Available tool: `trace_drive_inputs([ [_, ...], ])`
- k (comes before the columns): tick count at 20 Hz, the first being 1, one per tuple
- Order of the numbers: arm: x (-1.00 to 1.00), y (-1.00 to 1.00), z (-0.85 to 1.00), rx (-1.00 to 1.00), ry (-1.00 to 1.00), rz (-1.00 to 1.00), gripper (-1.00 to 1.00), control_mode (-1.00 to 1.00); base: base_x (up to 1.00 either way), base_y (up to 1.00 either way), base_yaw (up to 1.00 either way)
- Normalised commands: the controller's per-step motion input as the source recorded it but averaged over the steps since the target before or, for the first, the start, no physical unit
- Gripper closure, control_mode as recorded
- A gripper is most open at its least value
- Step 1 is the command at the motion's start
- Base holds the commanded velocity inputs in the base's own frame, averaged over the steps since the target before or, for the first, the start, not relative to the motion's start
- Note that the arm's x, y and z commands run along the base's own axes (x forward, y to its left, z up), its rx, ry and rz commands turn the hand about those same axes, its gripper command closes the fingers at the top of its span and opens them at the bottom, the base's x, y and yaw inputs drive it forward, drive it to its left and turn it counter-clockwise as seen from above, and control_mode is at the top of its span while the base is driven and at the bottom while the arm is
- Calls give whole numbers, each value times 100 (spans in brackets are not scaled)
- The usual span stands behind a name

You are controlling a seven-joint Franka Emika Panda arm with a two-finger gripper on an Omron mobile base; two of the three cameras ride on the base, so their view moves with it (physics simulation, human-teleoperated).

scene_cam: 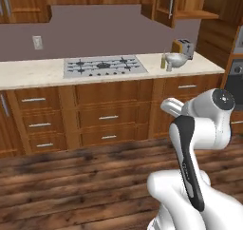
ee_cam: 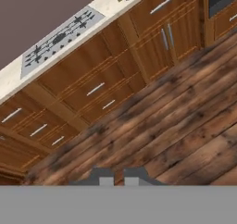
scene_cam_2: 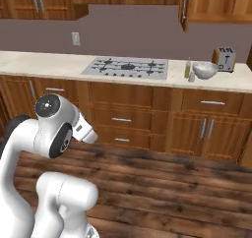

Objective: Retrieve the bottle and the shaker from the cabinet and place them next to the mixing bowl on the counter. Then add garlic from the fridge to the mixing bowl.

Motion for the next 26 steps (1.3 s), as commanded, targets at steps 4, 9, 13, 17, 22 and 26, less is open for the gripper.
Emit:
trace_drive_inputs([
  [4, 0, 0, 0, 0, 0, 0, 100, 100, 32, 0, -33],
  [9, 0, 0, 0, 0, 0, 0, 100, 100, 35, 0, -31],
  [13, 0, 0, 0, 0, 0, 0, 100, 100, 42, 0, -28],
  [17, 0, 0, 0, 0, 0, 0, 100, 100, 47, 0, -25],
  [22, 0, 0, 0, 0, 0, 0, 100, 100, 45, 0, -26],
  [26, 0, 0, 0, 0, 0, 0, 100, 100, 44, 0, -26],
])
